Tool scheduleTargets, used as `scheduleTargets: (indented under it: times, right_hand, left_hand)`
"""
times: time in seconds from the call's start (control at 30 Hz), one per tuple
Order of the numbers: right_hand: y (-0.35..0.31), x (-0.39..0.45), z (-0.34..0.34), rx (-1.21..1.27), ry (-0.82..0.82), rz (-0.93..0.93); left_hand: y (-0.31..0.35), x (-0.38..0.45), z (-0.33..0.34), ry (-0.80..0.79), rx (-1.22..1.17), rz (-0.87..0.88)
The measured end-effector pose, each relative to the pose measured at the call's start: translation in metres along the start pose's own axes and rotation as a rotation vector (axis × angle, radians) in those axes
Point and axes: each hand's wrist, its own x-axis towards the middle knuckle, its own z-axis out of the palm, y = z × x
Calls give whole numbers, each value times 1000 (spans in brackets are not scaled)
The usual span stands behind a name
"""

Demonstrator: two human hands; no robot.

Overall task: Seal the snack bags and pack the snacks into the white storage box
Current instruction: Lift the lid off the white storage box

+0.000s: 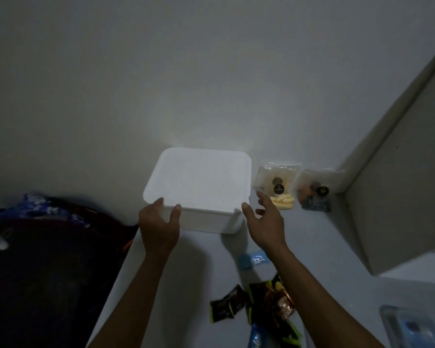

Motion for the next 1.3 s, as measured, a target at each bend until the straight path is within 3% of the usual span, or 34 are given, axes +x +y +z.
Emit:
scheduleTargets:
  times: [0.13,0.27,0.4,0.6,0.97,1.3]
  right_hand:
    - [-4,35,36,-77,73,-7]
    - [0,59,64,-146,119,26]
    - [9,69,78,-179,142,33]
    - [12,72,87,-168,219,56]
    - [-10,59,79,-121,247,1]
    - [-31,-42,52,-40,291,-64]
  left_hand:
    - [-21,71,8,-23,143,28]
    - [-34,114,20,-224,262,-51]
    - [-50,133,29,-317,238,-38]
    - [-51,135,30,-252,83,-16]
    - [-32,134,7,-231,28,13]
    - [-22,56,-74,-176,-117,52]
